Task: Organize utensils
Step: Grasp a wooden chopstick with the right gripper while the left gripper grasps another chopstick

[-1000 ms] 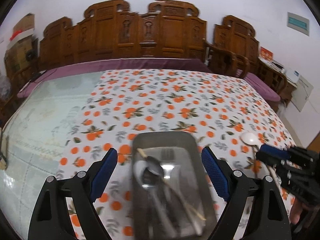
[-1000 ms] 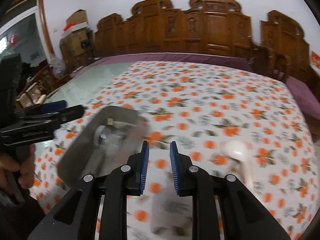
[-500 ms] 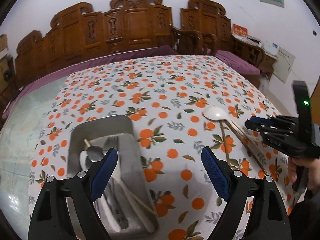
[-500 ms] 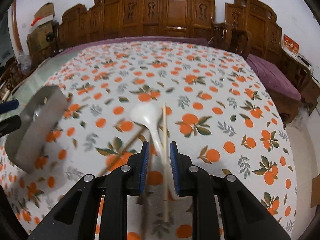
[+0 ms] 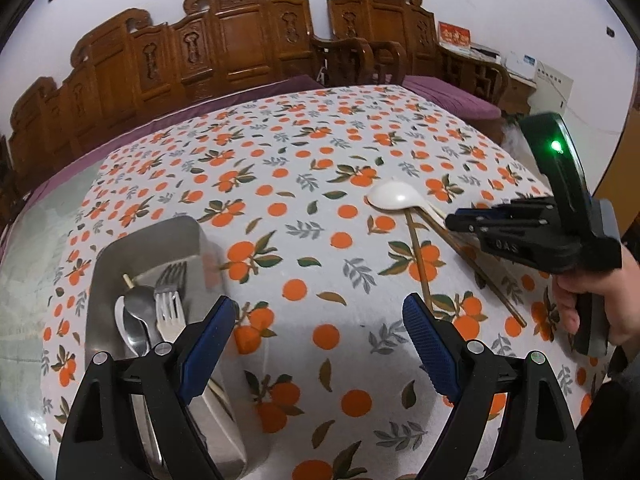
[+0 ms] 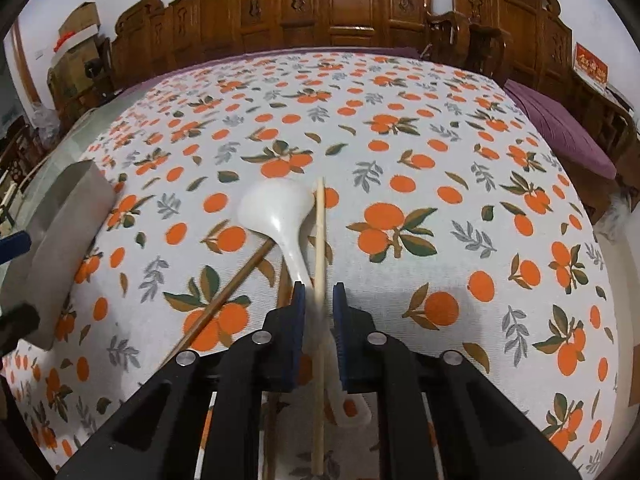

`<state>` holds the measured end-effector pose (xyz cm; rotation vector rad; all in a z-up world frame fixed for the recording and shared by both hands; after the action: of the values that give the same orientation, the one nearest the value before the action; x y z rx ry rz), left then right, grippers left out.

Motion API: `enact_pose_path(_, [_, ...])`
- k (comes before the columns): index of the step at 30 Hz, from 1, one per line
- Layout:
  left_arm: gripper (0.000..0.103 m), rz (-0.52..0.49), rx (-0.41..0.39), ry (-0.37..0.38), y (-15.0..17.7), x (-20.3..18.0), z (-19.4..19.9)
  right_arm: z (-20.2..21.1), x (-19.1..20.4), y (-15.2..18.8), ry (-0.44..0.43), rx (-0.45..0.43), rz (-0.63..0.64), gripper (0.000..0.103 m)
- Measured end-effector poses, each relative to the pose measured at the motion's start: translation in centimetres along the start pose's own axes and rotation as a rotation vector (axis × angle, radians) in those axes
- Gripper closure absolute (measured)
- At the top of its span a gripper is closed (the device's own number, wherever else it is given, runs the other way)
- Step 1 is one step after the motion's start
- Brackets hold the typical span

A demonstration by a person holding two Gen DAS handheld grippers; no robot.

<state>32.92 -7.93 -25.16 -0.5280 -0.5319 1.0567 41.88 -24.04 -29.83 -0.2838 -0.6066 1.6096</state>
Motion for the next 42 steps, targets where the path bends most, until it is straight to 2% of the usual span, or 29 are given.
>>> enact_pose_path(8, [0.021,-0.029,0.013,0.004,0.2,-1.2,-0.7,-0.2,-0.9,0.0,0.026,0.007,-0.016,0.091])
enact_pose_path(10, [0.021,-0.036,0.017,0.004,0.3,-1.5,-0.9,-0.1,-1.0,0.0,0.017,0.01,-0.026,0.097])
enact_pose_path(19, [0.021,-0.064,0.038,0.0,0.5,-3.1,-2.1,0.8,-1.9,-0.1,-0.005,0.005,-0.069,0.097])
enact_pose_path(23, [0.021,-0.083,0.049,0.016,0.5,-4.4,-2.7,1.9,-2.7,-0.7,-0.001,-0.031,-0.097,0.097])
enact_pose_path(28, [0.022,-0.096,0.049,0.083,0.3,-6.5,-3.0,2.4,-2.8,-1.1,0.026,-0.053,-0.085,0.097])
enact_pose_path(36, [0.067,-0.121,0.096,0.122,0.4,-8.5,-5.6,2.4,-2.7,-1.2,0.022,-0.061,-0.087,0.097])
enact_pose_path(42, [0.073,-0.117,0.091,0.133,-0.1,-8.8,-6.2,2.3,-2.4,-1.2,0.021,-0.063,-0.082,0.097])
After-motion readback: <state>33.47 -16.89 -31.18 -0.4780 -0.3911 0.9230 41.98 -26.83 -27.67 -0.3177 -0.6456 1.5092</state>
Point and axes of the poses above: each gripper's, at about its wrist camera, not at the fingertips, and z roughly against the way its jaws point, x to its left, y to its underside, the point moved 7 cm from there along -z, roughly the way its jaws point, and after that the axes turned 10 degrees about -z, right-handed, at the moved point
